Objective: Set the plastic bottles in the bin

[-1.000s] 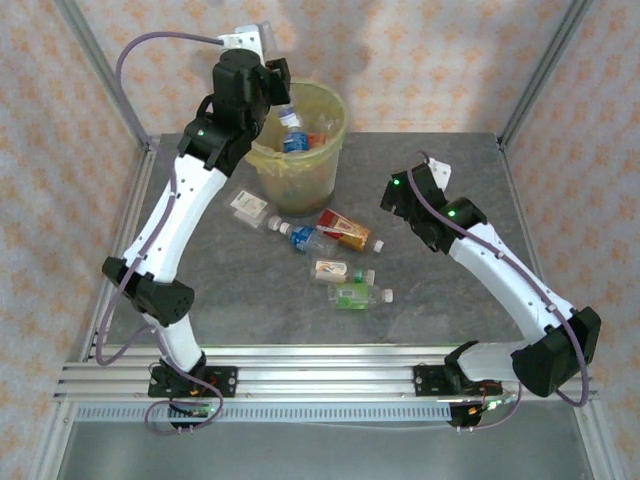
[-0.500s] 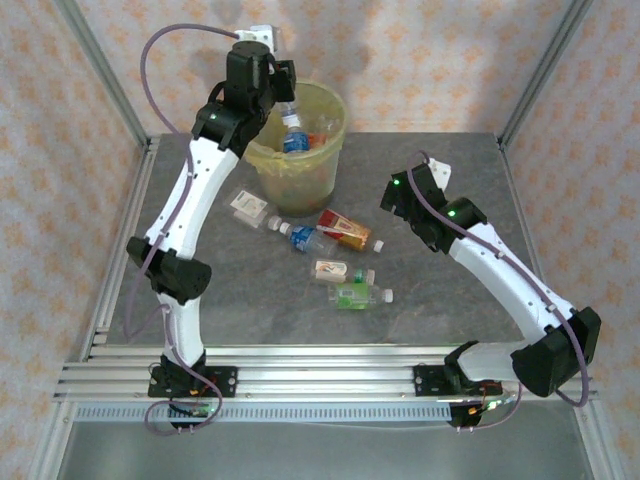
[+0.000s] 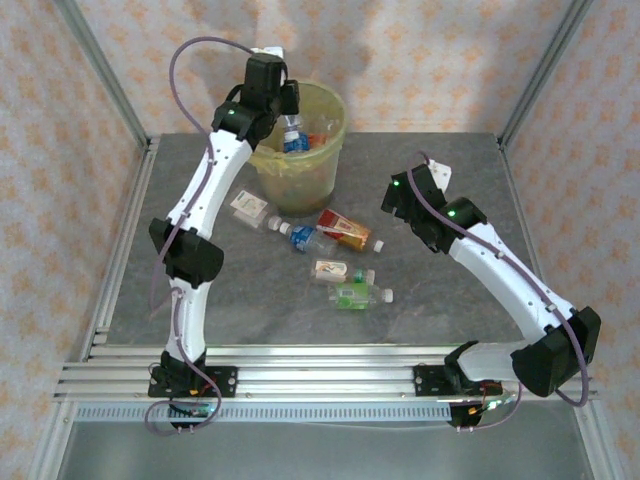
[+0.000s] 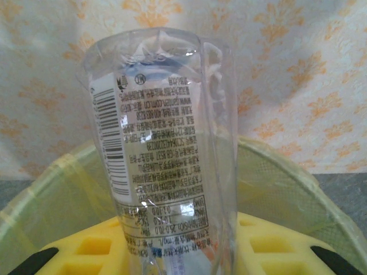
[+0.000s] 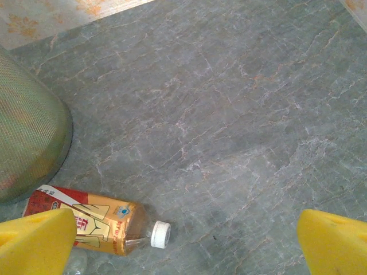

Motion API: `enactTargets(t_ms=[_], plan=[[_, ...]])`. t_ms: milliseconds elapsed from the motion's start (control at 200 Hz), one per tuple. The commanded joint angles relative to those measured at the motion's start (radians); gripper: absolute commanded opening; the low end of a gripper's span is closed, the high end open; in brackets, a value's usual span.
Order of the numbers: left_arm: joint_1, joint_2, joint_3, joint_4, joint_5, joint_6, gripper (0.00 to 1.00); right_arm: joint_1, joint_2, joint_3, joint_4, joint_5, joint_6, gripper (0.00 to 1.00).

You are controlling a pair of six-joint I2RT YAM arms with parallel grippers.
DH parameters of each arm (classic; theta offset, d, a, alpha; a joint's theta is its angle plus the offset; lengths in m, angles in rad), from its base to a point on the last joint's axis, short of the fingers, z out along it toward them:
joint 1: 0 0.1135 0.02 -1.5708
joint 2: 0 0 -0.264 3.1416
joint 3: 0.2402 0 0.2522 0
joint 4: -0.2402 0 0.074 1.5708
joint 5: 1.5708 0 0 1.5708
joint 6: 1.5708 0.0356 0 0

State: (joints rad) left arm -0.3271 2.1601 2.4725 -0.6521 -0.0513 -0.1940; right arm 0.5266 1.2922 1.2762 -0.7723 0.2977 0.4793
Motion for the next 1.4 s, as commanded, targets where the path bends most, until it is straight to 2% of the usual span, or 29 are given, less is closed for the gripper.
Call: enactTargets(t_ms=[0, 210, 345, 525, 831, 976, 1136, 1396], plan=[[0.003, 0.011, 0.052, -0.044, 0.022, -0.019, 0.27, -0.006, 0.009, 0.028, -0.040, 0.034, 0.014, 0.99], [0.003, 0.042, 0.055, -0.066, 0.021, -0.017, 0.33, -0.007, 0.014, 0.026, -0.039, 0.027, 0.015, 0.99], [0.005, 0.054, 0.058, -0.079, 0.018, -0.011, 0.52, -0.007, 0.017, 0.027, -0.038, 0.021, 0.014, 0.99], [0.005, 0.057, 0.073, -0.096, 0.018, -0.012, 0.72, -0.007, 0.018, 0.031, -0.037, 0.015, 0.010, 0.99], [0.005, 0.020, 0.106, -0.116, -0.020, -0.019, 0.95, -0.007, 0.018, 0.036, -0.037, 0.014, 0.001, 0.99], [0.005, -0.016, 0.106, -0.125, -0.068, -0.021, 1.00, -0.007, 0.019, 0.041, -0.037, 0.011, -0.004, 0.99], [0.005, -0.056, 0.105, -0.144, -0.123, -0.022, 1.00, -0.007, 0.020, 0.043, -0.036, 0.006, -0.007, 0.99], [0.005, -0.112, 0.090, -0.165, -0.134, -0.039, 1.00, -0.007, 0.018, 0.041, -0.039, -0.005, -0.005, 0.99]])
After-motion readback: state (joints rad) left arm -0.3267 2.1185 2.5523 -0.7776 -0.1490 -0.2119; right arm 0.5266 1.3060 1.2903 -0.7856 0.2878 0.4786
